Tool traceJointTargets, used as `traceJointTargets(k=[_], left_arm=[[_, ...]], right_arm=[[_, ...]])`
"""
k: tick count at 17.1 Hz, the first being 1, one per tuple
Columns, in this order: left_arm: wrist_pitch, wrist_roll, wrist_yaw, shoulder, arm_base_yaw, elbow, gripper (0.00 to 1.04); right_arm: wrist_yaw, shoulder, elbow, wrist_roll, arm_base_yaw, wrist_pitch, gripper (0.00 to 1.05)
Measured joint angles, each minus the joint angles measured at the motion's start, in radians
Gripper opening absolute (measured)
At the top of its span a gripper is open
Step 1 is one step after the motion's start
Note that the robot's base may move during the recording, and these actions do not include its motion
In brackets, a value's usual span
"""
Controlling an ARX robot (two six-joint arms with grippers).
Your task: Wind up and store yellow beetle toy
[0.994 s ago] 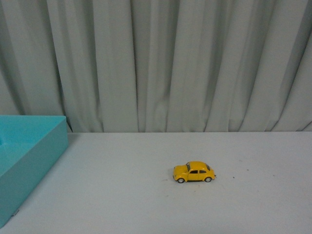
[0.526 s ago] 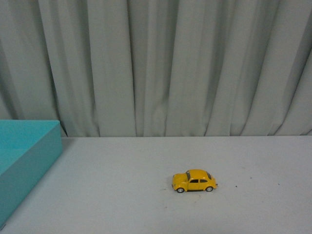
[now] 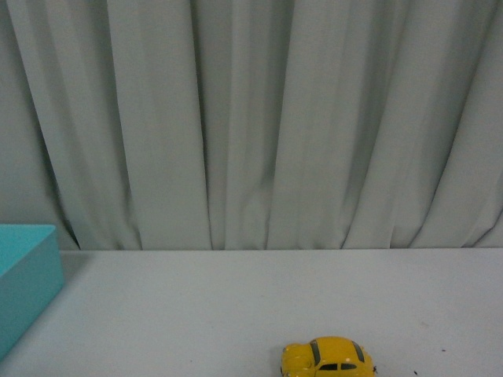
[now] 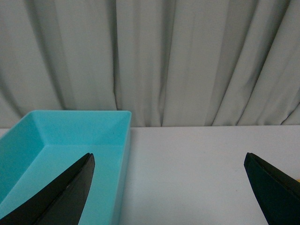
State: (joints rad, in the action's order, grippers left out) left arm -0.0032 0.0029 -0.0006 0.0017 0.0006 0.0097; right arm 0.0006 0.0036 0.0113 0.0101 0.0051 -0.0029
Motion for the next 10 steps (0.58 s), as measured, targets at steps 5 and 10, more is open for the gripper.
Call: traceJointTargets(k=[5, 10], left_arm=[[0.0, 0.0, 0.0, 0.0, 0.0, 0.0, 0.98], [0.0, 0.0, 0.0, 0.0, 0.0, 0.0, 0.98]], right_arm=[[0.0, 0.0, 0.0, 0.0, 0.0, -0.001, 0.98], [0.0, 0.0, 0.0, 0.0, 0.0, -0.001, 0.98]])
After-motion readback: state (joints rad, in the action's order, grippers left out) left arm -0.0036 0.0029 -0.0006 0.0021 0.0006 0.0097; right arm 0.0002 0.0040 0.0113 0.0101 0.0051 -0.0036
